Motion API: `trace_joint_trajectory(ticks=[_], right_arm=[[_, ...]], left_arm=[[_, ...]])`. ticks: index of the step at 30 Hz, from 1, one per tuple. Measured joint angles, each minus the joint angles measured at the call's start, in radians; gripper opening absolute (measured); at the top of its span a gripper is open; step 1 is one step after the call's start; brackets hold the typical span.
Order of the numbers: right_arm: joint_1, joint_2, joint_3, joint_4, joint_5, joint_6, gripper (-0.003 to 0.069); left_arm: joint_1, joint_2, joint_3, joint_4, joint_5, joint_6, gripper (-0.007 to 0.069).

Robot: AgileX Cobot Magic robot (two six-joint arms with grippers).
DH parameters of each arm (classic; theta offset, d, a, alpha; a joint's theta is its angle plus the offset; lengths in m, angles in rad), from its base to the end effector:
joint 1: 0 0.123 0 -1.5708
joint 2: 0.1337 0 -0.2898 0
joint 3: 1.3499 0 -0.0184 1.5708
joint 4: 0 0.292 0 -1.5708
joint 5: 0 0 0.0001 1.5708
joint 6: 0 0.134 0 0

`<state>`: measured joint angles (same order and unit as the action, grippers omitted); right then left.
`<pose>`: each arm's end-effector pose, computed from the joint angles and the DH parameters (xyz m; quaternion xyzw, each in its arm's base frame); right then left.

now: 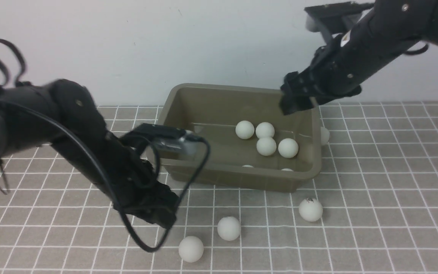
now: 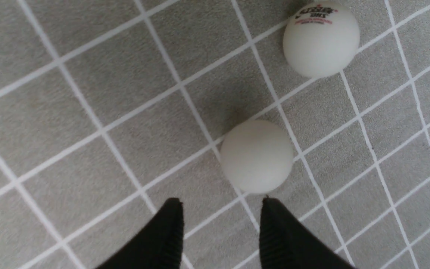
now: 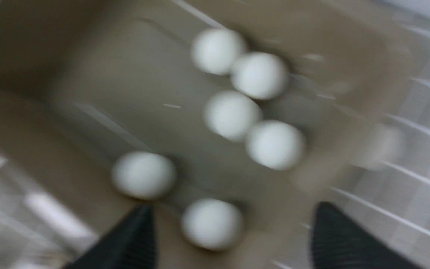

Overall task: Put the table tennis balls into the box on the grey coffee tablecloth.
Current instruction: 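Release the ping pong ball into the bin and lift the gripper away, then reach for and grasp a ping pong ball on the table beside the basket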

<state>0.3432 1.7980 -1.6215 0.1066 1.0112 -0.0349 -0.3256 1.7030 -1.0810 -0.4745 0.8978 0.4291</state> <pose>0.4249 0.1647 0.2676 -0.1658 0.9570 0.0856 0.2221 0.3267 -0.1609 0.1469 0.2332 0.9506 -0.1897 0.0770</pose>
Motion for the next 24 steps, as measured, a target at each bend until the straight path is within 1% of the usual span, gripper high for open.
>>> trace_joint_trajectory(ticks=[1, 2, 3, 4, 5, 7, 9, 10, 11, 12, 13, 14, 15, 19, 20, 21, 23, 24], right_arm=[[-0.016, -0.012, 0.001, -0.056, 0.024, 0.024, 0.0398], [-0.031, -0.020, 0.004, -0.097, 0.035, 0.044, 0.0348], [-0.065, -0.043, 0.020, -0.155, 0.056, 0.077, 0.0198], [-0.094, -0.063, 0.037, -0.180, 0.065, 0.094, 0.0117], [-0.125, -0.087, 0.061, -0.190, 0.071, 0.107, 0.0063], [-0.175, -0.135, 0.110, -0.183, 0.077, 0.111, 0.0018], [-0.234, -0.195, 0.203, -0.135, 0.075, 0.085, -0.0006], [-0.245, -0.210, 0.219, -0.116, 0.073, 0.071, -0.0008], [-0.262, -0.241, 0.276, -0.070, 0.068, 0.035, -0.0012], [-0.264, -0.241, 0.284, -0.062, 0.067, 0.035, -0.0013], [-0.276, -0.269, 0.351, 0.015, 0.056, -0.017, -0.0013], [-0.279, -0.273, 0.372, 0.040, 0.053, -0.034, -0.0014], [-0.281, -0.276, 0.391, 0.067, 0.049, -0.052, -0.0013], [-0.283, -0.272, 0.510, 0.280, -0.003, -0.160, -0.0012], [-0.283, -0.271, 0.515, 0.280, -0.008, -0.160, -0.0011], [-0.280, -0.258, 0.554, 0.357, -0.048, -0.213, 0.0002], [-0.268, -0.236, 0.591, 0.416, -0.097, -0.266, 0.0045], [-0.253, -0.219, 0.604, 0.449, -0.118, -0.298, 0.0077]], left_arm=[[-0.025, 0.017, 0.000, 0.019, -0.024, -0.022, 0.0349], [-0.043, 0.026, 0.000, 0.031, -0.033, -0.033, 0.0366], [-0.067, 0.049, 0.000, 0.062, -0.054, -0.057, 0.0426], [-0.088, 0.065, 0.000, 0.084, -0.073, -0.073, 0.0456], [-0.103, 0.080, 0.000, 0.099, -0.085, -0.082, 0.0481], [-0.125, 0.105, 0.000, 0.115, -0.099, -0.089, 0.0507], [-0.143, 0.134, 0.000, 0.119, -0.118, -0.089, 0.0512], [-0.146, 0.139, 0.000, 0.119, -0.125, -0.090, 0.0508], [-0.151, 0.156, 0.000, 0.119, -0.133, -0.091, 0.0484], [-0.152, 0.158, 0.000, 0.119, -0.133, -0.091, 0.0484], [-0.156, 0.175, 0.000, 0.119, -0.138, -0.091, 0.0414], [-0.157, 0.181, 0.000, 0.119, -0.138, -0.091, 0.0367], [-0.157, 0.183, 0.000, 0.120, -0.137, -0.089, 0.0347], [-0.159, 0.169, -0.068, 0.170, -0.070, -0.096, 0.0352], [-0.159, 0.167, -0.081, 0.172, -0.065, -0.098, 0.0352], [-0.159, 0.146, -0.135, 0.198, -0.035, -0.104, 0.0352], [-0.159, 0.118, -0.211, 0.232, -0.005, -0.114, 0.0352], [-0.159, 0.103, -0.287, 0.253, 0.011, -0.118, 0.0352]])
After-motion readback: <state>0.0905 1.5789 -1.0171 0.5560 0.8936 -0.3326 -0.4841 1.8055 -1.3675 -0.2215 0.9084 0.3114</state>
